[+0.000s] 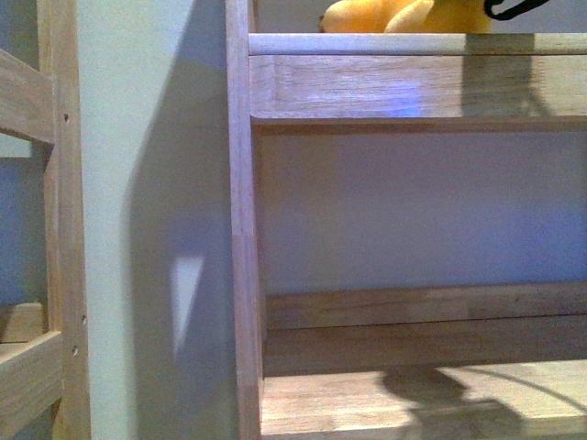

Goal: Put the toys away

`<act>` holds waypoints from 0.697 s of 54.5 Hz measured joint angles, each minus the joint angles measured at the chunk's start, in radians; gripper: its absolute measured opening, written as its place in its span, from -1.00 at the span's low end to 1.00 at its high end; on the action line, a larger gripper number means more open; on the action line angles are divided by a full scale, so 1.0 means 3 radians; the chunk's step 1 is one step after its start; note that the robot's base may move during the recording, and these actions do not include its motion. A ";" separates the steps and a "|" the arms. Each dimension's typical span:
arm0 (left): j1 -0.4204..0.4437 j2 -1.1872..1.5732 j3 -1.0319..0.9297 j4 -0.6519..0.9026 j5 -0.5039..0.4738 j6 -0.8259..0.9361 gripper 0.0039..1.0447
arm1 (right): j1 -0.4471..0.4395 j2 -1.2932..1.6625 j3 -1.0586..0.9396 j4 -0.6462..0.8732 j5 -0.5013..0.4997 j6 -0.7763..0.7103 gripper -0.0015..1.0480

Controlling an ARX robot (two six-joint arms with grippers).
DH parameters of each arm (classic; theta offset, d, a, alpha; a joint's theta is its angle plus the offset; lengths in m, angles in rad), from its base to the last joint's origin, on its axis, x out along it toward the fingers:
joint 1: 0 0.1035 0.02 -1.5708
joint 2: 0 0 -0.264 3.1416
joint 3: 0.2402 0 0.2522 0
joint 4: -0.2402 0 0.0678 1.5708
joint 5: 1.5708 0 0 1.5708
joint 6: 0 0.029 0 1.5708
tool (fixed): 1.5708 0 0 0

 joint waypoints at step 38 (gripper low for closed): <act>0.0000 0.0000 0.0000 0.0000 0.0000 0.0000 0.88 | 0.0416 0.0085 0.0088 0.0033 0.0127 0.0099 -0.88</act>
